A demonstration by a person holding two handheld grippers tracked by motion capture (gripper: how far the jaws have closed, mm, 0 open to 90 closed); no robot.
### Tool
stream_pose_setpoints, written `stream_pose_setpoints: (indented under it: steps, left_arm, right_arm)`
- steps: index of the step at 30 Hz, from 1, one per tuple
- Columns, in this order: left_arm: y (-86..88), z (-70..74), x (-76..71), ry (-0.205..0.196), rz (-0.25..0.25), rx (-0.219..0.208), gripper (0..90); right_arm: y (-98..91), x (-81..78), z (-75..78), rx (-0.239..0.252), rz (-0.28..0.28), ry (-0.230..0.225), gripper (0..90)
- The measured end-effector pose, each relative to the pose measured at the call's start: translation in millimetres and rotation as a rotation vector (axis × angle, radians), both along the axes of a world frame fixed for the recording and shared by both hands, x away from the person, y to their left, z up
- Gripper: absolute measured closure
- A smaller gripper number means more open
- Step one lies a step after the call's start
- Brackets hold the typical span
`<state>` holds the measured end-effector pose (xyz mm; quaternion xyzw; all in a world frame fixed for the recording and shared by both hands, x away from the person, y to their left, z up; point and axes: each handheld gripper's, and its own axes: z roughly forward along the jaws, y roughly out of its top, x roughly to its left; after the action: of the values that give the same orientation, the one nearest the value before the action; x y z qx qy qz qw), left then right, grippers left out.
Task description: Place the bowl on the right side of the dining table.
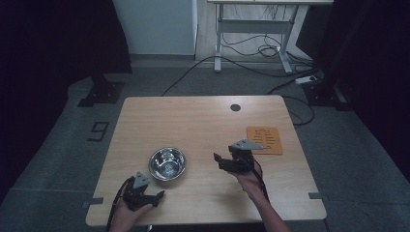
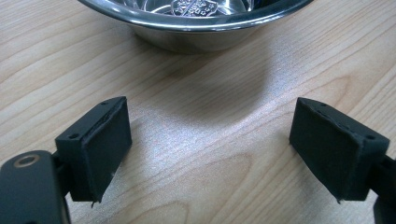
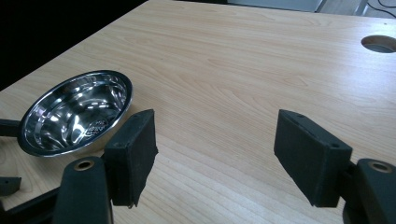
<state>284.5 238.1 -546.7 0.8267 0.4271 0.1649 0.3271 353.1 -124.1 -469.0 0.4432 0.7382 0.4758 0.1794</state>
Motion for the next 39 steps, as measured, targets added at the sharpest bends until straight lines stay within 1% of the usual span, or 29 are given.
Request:
stream_pose_setpoints:
  steps: [13,20,24,35,39]
  left_arm:
    - [-0.1,-0.1,0.0,-0.001,0.001,-0.001,12.4]
    - [-0.2,-0.1,0.0,-0.001,0.002,-0.003,12.4]
    - [-0.1,-0.1,0.0,-0.001,0.001,-0.001,12.5]
    - [-0.1,-0.1,0.0,-0.001,0.001,-0.001,12.5]
    - [-0.1,-0.1,0.0,0.000,0.001,-0.001,12.4]
  right_arm:
    - [17.2,4.3,7.5,-0.003,0.027,0.001,29.5]
    - [25.8,6.3,8.8,-0.005,0.043,0.004,29.5]
    - [34.4,7.8,9.6,-0.008,0.056,0.005,29.6]
    - [49.3,11.3,9.2,-0.016,0.081,0.020,29.6]
    - [54.8,12.3,9.7,-0.014,0.087,0.018,29.6]
